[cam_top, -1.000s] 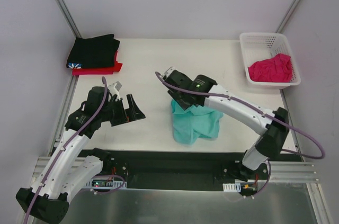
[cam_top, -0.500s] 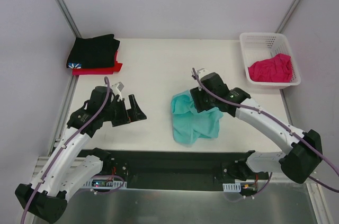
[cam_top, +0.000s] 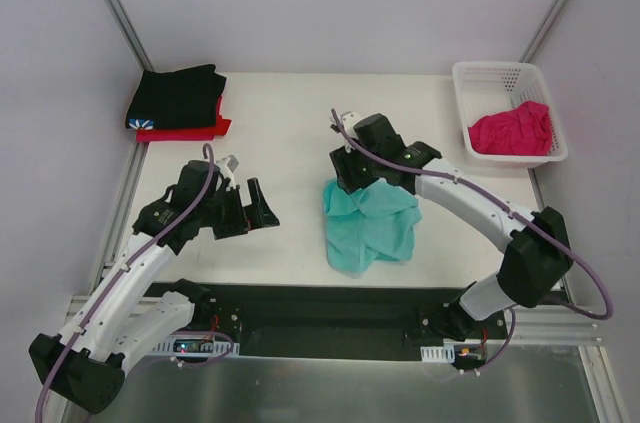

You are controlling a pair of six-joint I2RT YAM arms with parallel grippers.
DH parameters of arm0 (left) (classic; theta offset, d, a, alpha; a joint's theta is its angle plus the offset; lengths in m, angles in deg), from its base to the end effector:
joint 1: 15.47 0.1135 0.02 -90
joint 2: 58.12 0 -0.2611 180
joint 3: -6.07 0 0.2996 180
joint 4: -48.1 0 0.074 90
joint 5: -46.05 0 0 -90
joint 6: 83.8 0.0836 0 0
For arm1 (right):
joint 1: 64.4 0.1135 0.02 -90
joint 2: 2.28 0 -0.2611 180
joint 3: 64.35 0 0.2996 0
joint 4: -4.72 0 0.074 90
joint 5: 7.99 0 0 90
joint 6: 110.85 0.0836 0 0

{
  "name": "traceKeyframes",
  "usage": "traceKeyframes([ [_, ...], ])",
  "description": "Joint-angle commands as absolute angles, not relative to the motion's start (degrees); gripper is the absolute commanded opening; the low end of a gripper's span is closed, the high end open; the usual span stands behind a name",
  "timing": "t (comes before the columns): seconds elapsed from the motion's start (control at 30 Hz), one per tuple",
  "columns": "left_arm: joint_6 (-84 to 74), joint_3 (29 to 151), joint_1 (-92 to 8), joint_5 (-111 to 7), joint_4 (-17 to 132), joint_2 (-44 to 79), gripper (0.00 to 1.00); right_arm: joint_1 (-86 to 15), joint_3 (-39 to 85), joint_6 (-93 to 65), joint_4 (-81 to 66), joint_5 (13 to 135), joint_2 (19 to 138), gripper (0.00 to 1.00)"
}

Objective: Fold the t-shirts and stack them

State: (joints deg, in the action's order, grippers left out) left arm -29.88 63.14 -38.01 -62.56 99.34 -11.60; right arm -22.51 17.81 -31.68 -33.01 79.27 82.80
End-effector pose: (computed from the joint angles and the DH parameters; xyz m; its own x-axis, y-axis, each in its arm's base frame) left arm 0.2217 -0.1209 0.2579 -0.8322 -0.2589 -0.4903 0.1196 0.7796 -0.6147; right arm 0.3072 0.2810 0.2558 -0.3459 -0.5624 -0.7510 -0.7727 0.6248 -0.1120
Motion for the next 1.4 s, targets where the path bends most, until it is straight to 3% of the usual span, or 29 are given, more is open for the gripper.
traceKeyframes([
  [0.0, -30.19, 65.52, -38.58, -61.26, 98.94, -11.36, 0.99, -22.74, 25.15, -35.26, -32.5, 77.97, 89.21, 0.56],
  [0.23, -29.58, 66.14, -38.67, -60.82, 100.08, -11.8, 0.99, -22.92, 28.24, -37.11, -36.1, 80.69, 92.91, 0.54],
  [0.5, -29.66, 66.13, -38.76, -60.91, 100.08, -10.22, 0.99, -22.92, 26.83, -38.25, -38.74, 83.49, 85.62, 0.55],
  [0.73, -29.75, 66.84, -38.85, -61.0, 100.17, -10.75, 0.99, -24.14, 26.92, -43.79, -41.37, 86.67, 81.92, 0.62],
  [0.9, -29.75, 67.36, -39.11, -61.26, 100.43, -10.66, 0.99, -27.75, 26.21, -44.06, -41.46, 80.63, 83.68, 0.65],
  [1.37, -29.49, 68.86, -39.37, -60.56, 101.23, -9.43, 0.99, -31.09, 23.49, -38.96, -37.51, 68.57, 88.08, 0.61],
])
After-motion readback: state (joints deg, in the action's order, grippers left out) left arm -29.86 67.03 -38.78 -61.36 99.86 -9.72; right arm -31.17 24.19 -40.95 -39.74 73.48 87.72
